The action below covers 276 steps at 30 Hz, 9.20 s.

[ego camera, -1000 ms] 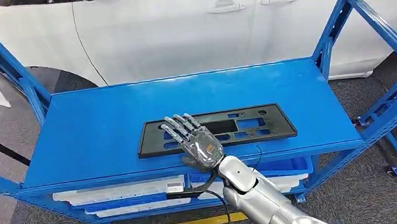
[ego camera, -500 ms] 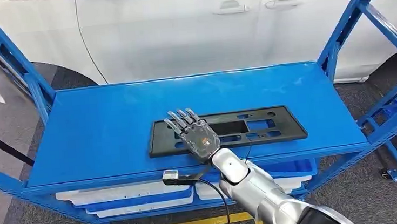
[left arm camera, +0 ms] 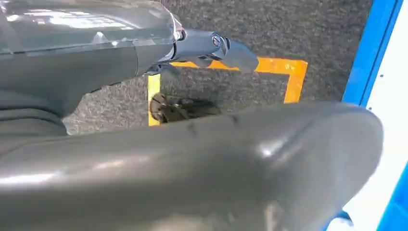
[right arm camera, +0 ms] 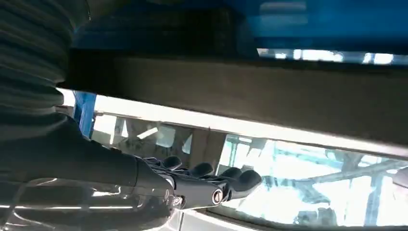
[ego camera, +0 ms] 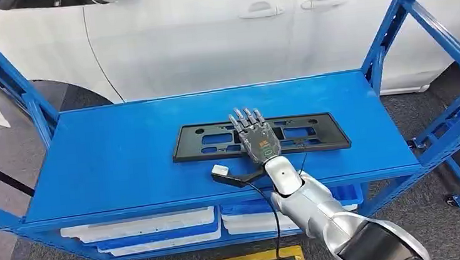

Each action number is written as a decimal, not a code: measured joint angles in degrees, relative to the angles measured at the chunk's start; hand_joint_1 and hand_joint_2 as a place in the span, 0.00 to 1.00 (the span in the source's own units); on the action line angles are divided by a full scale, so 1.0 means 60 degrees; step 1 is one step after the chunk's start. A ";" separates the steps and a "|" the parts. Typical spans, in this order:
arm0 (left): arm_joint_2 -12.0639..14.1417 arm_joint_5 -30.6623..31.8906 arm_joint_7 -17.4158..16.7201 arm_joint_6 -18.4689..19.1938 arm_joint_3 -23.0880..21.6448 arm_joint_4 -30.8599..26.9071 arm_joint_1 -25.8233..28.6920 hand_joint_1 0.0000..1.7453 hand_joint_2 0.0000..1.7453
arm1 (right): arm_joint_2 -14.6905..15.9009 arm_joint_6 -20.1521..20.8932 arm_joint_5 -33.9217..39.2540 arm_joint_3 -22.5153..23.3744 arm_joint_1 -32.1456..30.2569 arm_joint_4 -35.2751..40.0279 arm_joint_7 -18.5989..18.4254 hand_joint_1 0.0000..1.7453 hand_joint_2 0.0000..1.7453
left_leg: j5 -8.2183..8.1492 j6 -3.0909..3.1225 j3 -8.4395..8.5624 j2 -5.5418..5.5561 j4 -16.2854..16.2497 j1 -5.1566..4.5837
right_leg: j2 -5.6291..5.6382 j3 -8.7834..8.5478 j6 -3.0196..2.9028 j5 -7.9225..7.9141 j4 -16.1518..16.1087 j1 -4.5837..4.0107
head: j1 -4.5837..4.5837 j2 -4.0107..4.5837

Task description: Take the parts from the cabinet and place them on the table.

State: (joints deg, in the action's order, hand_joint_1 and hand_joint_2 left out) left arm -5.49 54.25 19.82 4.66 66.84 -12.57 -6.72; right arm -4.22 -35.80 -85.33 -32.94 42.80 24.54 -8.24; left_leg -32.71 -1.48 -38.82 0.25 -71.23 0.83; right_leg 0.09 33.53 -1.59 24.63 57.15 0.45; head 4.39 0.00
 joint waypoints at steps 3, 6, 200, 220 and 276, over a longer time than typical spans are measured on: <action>0.0000 0.0000 0.0000 0.0011 0.0000 0.0000 0.0027 0.00 0.00 | 0.0004 0.0037 0.0000 0.0029 0.0004 -0.0073 -0.0097 0.00 1.00 | 0.0186 -0.0058 -0.0201 -0.0002 -0.0410 0.0038 | 0.0015 -0.0027 0.0012 0.0009 0.0011 -0.0002 | 0.0000 0.0000; 0.0018 0.0000 0.0004 0.0011 0.0000 0.0000 0.0008 0.00 0.00 | 0.0026 0.0285 0.0004 0.0193 0.0048 -0.0146 -0.0587 1.00 1.00 | 0.1304 0.0012 0.1037 -0.0005 0.2068 0.0065 | 0.0032 -0.0092 0.0105 0.0060 0.0047 0.0004 | 0.0000 0.0000; 0.0423 0.0430 0.0612 -0.0146 -0.0178 0.0004 0.0246 0.00 1.00 | 0.0659 1.2553 1.6600 0.2131 -0.5771 1.4626 0.8029 1.00 1.00 | 0.0788 0.0457 0.1971 -0.0182 0.2733 -0.0104 | -0.0051 0.1327 0.0378 0.0706 0.1853 -0.0035 | 0.0004 0.0000; 0.0383 0.0426 0.0481 -0.0124 -0.0157 0.0004 0.0243 0.00 1.00 | 0.0430 1.2324 1.6258 0.2597 -0.6057 1.5125 0.8029 1.00 1.00 | 0.0142 -0.0064 0.0565 -0.0107 0.0221 -0.0043 | 0.0434 0.0141 -0.0033 0.0049 0.0253 0.0011 | 0.0007 0.0000; 0.0106 0.0637 0.0255 -0.1071 0.0113 0.0004 0.0360 0.00 1.00 | 0.1220 0.9777 1.4364 0.2433 -0.6619 1.6324 0.8029 1.00 1.00 | -0.0130 -0.0008 0.0852 -0.0212 0.0870 -0.0049 | -0.0106 0.0035 -0.0075 0.0128 0.0114 -0.0010 | 0.0004 0.0000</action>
State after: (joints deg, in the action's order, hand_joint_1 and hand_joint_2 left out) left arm -4.85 58.07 21.35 -1.77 67.52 -12.55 -4.56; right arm 3.10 22.86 0.85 -18.34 3.09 122.49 39.93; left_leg -33.49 -1.53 -33.71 -1.02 -66.01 0.53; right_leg -0.54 33.74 -2.04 25.39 57.84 0.40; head 4.42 0.00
